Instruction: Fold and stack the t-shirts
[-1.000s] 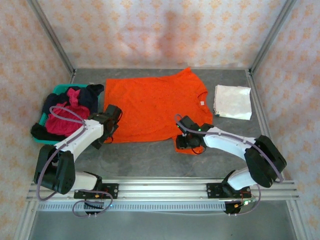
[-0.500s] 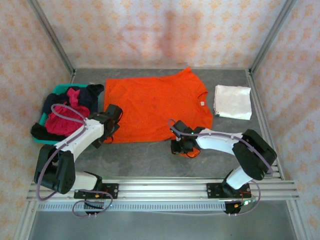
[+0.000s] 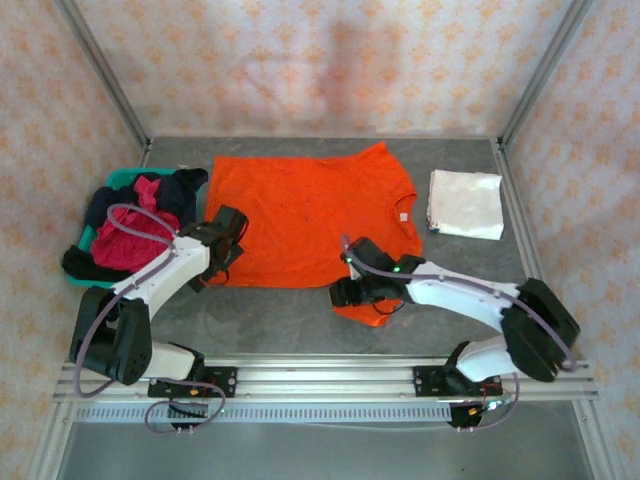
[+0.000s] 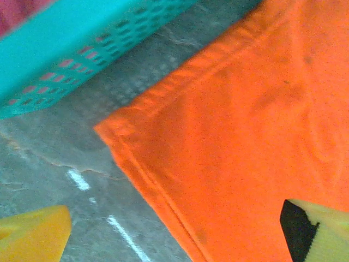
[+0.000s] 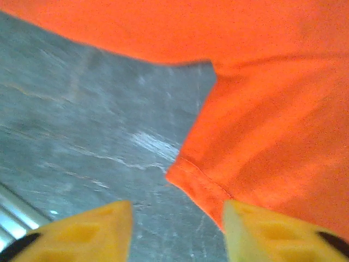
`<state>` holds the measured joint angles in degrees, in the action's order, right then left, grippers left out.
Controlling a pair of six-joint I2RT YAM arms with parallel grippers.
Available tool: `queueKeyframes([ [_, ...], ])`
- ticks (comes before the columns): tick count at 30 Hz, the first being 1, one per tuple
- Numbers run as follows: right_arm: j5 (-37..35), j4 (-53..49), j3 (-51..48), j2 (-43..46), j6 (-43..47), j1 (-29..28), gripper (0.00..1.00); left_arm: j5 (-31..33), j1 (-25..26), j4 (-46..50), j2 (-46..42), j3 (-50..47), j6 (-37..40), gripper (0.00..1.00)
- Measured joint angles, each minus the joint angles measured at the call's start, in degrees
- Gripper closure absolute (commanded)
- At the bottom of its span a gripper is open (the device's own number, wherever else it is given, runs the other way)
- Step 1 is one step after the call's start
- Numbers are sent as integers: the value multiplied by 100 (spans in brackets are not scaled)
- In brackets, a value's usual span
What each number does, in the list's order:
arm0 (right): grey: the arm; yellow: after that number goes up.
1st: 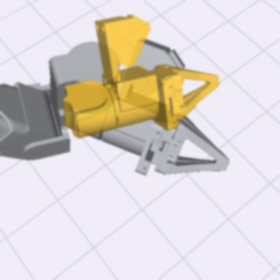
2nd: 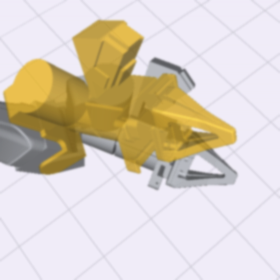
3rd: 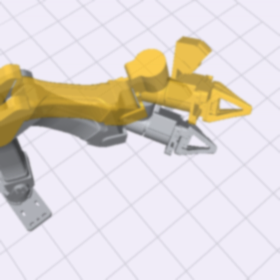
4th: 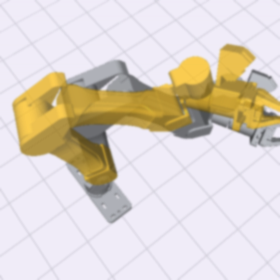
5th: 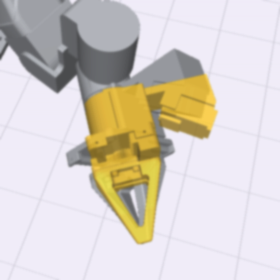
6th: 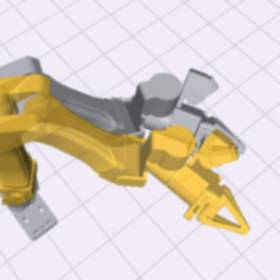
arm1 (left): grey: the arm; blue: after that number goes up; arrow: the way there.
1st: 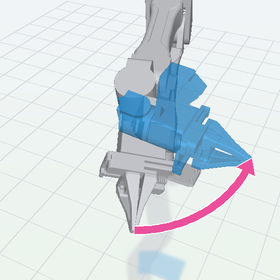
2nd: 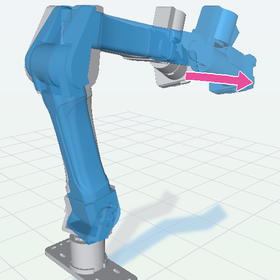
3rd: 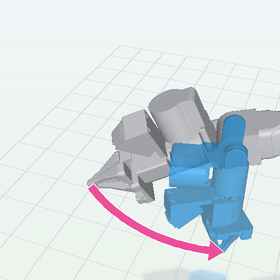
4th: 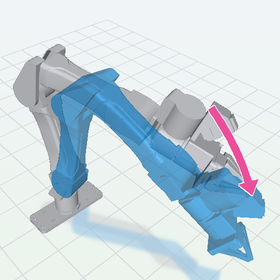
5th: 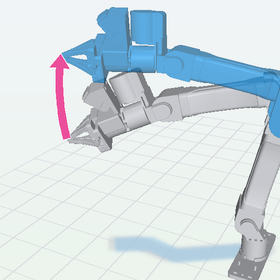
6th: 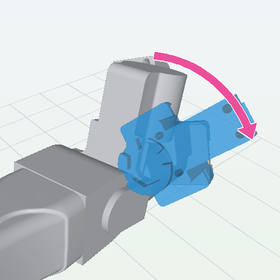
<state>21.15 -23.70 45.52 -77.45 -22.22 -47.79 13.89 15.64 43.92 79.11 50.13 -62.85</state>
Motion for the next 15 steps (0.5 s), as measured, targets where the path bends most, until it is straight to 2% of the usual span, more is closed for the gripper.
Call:
queueKeyframes([
  [2,-144,37,11,254,48,398,48,-52,101,-72,181,157,111,0],
  [4,-315,94,37,247,57,1027,57,-138,197,-190,437,361,195,0],
  [8,-483,155,258,-310,116,2354,71,-341,313,-540,964,638,310,1],
  [10,-507,210,531,-876,170,2870,73,-433,323,-673,1228,717,343,5],
  [12,-529,289,741,-1298,214,3117,75,-498,323,-758,1539,855,352,16],
  [15,-507,411,1051,-1897,299,3388,76,-560,323,-863,2055,1182,407,23],
])
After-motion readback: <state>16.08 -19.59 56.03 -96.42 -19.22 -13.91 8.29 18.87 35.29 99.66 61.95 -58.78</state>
